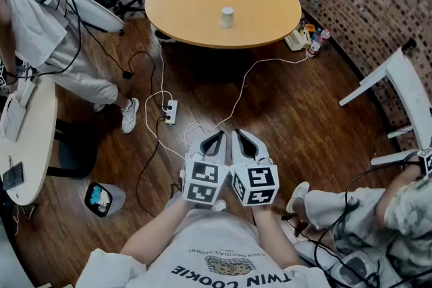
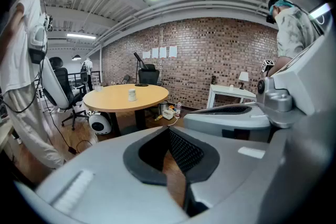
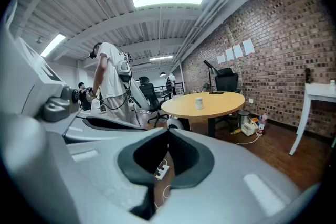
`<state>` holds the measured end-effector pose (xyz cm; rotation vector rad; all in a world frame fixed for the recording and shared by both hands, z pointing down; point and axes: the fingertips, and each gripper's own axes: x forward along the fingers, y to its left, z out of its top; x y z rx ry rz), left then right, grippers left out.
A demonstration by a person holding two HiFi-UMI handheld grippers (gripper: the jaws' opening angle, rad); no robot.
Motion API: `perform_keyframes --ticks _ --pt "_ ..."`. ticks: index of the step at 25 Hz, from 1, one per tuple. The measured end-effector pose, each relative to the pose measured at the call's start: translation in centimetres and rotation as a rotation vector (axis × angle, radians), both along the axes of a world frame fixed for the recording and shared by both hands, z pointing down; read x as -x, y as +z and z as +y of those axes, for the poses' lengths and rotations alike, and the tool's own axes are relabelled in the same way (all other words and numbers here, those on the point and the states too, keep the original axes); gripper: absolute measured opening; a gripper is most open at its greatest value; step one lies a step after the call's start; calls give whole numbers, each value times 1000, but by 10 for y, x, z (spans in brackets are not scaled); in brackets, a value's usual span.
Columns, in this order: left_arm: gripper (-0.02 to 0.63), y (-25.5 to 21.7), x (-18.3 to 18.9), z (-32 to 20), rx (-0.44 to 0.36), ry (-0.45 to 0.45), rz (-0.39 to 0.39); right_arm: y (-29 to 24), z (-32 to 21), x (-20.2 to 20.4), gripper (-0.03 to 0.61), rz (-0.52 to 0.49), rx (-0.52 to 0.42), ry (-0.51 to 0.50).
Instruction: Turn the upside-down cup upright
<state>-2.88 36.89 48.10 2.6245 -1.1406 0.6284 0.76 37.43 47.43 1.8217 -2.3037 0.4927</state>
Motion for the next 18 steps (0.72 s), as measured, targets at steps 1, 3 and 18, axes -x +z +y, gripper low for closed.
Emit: perform_keyframes --ticks 1,3,18 --pt "3 4 0 -11 3 -2 0 3 -10 0 3 4 3 -2" --pt "3 10 0 -34 10 -3 1 8 -31 0 3 11 9 -5" --pt "3 6 10 -228 32 105 27 6 -226 14 3 43 42 72"
